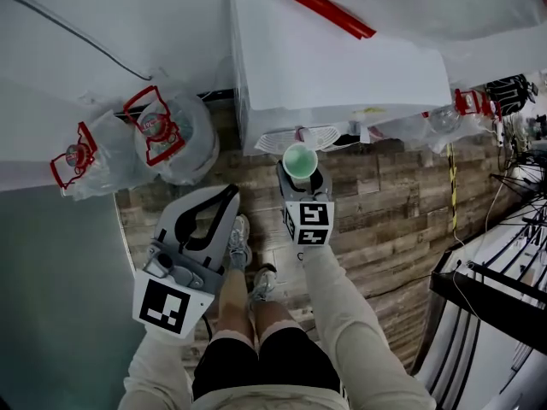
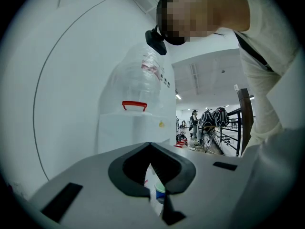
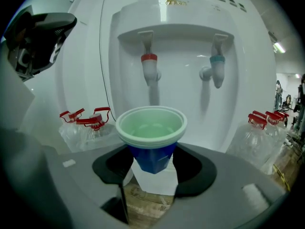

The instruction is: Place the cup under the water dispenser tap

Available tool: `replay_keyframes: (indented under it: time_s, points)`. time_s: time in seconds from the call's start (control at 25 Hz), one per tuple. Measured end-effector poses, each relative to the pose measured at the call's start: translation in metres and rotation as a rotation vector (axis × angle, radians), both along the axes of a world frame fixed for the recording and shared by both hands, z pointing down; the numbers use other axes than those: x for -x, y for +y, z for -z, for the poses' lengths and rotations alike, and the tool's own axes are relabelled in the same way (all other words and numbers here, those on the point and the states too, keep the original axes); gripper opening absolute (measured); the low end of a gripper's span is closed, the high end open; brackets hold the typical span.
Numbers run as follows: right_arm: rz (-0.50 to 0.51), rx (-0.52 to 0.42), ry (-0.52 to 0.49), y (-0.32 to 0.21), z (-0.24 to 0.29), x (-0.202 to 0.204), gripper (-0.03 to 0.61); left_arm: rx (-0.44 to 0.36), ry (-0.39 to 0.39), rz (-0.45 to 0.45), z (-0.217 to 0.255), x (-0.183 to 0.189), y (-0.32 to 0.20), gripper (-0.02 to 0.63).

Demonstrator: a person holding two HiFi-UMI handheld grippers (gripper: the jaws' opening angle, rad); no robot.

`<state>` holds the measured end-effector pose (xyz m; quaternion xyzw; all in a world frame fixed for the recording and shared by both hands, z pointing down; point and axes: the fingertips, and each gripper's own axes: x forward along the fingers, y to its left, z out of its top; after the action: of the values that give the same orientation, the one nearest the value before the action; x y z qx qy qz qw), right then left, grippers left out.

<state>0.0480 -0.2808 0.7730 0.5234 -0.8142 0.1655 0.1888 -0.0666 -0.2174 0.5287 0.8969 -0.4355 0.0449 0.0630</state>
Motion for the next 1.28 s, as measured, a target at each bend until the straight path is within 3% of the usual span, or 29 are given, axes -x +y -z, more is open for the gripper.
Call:
replay_keyframes:
  time_s: [0.28, 0.68, 1.28]
  points:
    - [0.028, 0.006, 0.031, -0.021, -0.022, 0.010, 0.262, 0.003, -0.012, 0.005, -0.010, 0.005, 0.000, 0.005]
    - [-0.009, 0.056, 0.018, -0.039, -0.054, 0.013, 0.263, 0.019, -0.030, 0.009, -0.026, 0.016, -0.002, 0.005]
    - [0.004, 0.082, 0.049, -0.048, -0.065, 0.024, 0.272, 0.037, -0.032, 0.015, -0.034, 0.024, -0.003, 0.005]
